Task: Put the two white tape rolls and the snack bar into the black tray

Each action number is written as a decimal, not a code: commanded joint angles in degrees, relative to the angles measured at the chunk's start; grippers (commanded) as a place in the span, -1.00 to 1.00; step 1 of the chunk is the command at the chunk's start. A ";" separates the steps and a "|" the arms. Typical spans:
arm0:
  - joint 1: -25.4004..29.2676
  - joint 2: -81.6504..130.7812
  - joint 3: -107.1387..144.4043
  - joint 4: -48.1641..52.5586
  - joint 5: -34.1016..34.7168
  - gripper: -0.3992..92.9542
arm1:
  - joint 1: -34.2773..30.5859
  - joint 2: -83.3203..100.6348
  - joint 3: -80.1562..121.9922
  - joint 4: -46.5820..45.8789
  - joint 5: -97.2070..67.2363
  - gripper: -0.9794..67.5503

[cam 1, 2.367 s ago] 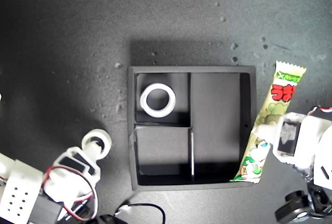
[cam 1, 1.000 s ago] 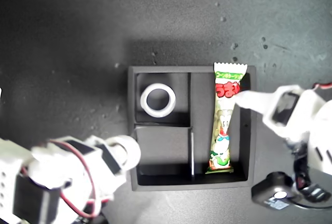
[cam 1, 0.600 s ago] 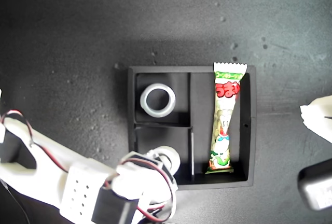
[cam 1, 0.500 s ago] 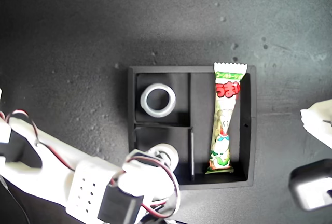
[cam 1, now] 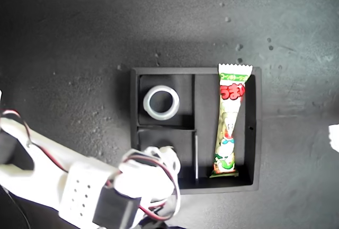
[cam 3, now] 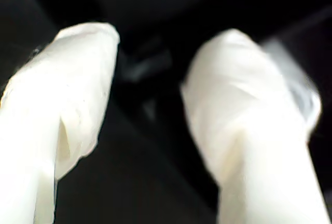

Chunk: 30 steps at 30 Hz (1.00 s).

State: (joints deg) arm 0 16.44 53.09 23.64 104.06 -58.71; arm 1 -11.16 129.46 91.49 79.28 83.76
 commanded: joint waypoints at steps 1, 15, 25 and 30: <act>-3.16 22.76 18.90 0.97 -3.34 -0.98 | -1.58 16.08 30.59 -16.08 0.53 -0.99; -5.98 96.68 110.21 -26.54 -12.48 -0.99 | 2.55 50.98 84.64 -31.29 -2.81 -0.99; -1.41 124.10 145.46 -35.33 -19.95 -0.99 | 4.83 59.41 87.54 -17.49 -4.57 -0.99; -2.02 140.01 154.69 -29.09 -19.95 -0.99 | 4.83 59.41 87.54 -9.76 -0.53 -0.98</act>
State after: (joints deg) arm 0 14.33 187.21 174.20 73.74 -77.78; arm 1 -6.33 188.53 178.33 67.41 82.18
